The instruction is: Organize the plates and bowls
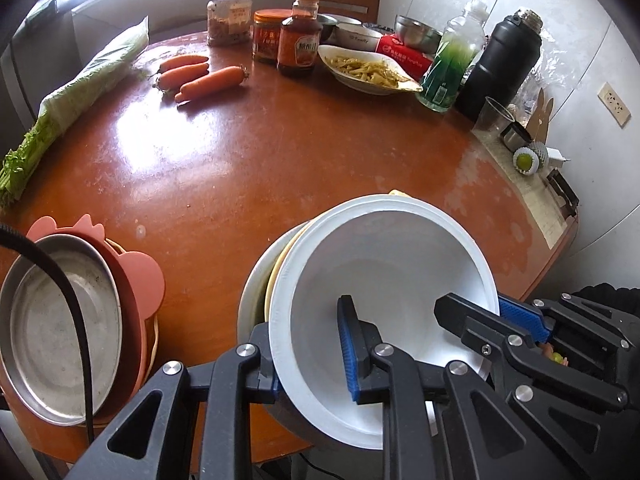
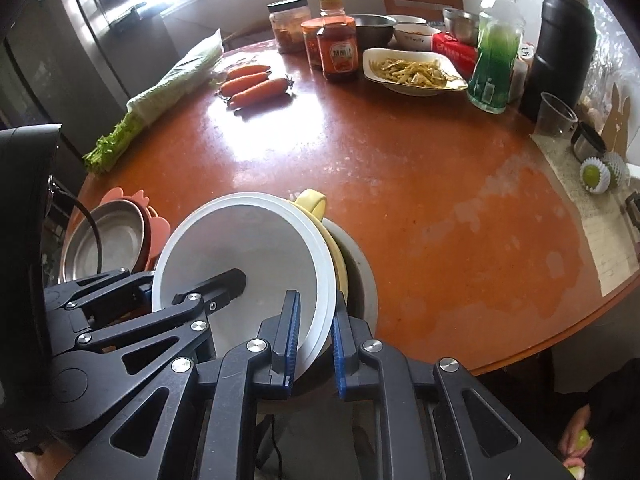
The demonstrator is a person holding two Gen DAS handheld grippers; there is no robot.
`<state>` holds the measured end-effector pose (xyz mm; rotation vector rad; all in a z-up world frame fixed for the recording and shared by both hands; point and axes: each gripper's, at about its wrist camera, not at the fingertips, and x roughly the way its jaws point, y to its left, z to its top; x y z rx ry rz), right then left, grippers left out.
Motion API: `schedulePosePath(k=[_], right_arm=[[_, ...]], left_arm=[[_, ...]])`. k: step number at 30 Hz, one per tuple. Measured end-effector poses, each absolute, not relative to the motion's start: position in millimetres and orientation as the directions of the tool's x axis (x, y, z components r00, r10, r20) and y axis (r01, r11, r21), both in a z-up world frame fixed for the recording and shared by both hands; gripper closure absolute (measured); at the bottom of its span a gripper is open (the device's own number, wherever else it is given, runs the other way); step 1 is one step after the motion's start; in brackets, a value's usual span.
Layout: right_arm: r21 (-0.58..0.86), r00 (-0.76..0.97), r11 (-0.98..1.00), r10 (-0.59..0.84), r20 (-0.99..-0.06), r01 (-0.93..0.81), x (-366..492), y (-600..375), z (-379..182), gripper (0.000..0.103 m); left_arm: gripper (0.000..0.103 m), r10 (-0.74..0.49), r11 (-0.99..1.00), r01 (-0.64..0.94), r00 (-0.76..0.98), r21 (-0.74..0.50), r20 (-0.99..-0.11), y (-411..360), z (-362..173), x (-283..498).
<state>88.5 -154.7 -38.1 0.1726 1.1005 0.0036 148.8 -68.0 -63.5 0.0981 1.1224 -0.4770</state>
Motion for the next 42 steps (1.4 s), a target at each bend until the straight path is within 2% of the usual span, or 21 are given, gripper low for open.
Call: schedulePosePath(k=[4,8,12,17,21,25,32,42], right_arm=[[0.14,0.459,0.987,0.088,-0.884,0.082,88,-154,-37,0.083],[0.138,0.473,0.987,0.082,-0.877,0.085,86,-156,-32,0.073],[0.138,0.479,0.986,0.077,-0.874,0.093,83,-160,-28,0.073],[0.158,0.493,0.981,0.084,-0.866,0.11,77,-169,-24,0.073],[0.172,0.498,0.975,0.081,-0.864,0.141,70,-184,-22,0.073],[0.187,0.489,0.965,0.076,-0.869,0.182,67,-200,-26,0.073],[0.212,0.475,0.953,0.087,-0.876,0.216,62,-215,-34,0.073],[0.215,0.459,0.953,0.098,-0.883,0.211,62,-216,-42,0.073]], left_arm=[[0.08,-0.347,0.89,0.418,0.356,-0.184,-0.868,-63,-62,149],[0.078,-0.384,0.879,0.425,0.361,-0.216,-0.85,-58,-56,149],[0.073,-0.402,0.873,0.428,0.362,-0.233,-0.841,-56,-50,147],[0.067,-0.35,0.889,0.431,0.428,-0.152,-0.833,-48,-37,140],[0.059,-0.348,0.891,0.422,0.398,-0.168,-0.849,-34,-36,144],[0.059,-0.324,0.895,0.412,0.334,-0.172,-0.885,-25,-48,152],[0.057,-0.369,0.888,0.384,0.263,-0.254,-0.892,-9,-56,154],[0.057,-0.325,0.908,0.36,0.286,-0.213,-0.902,0,-50,151]])
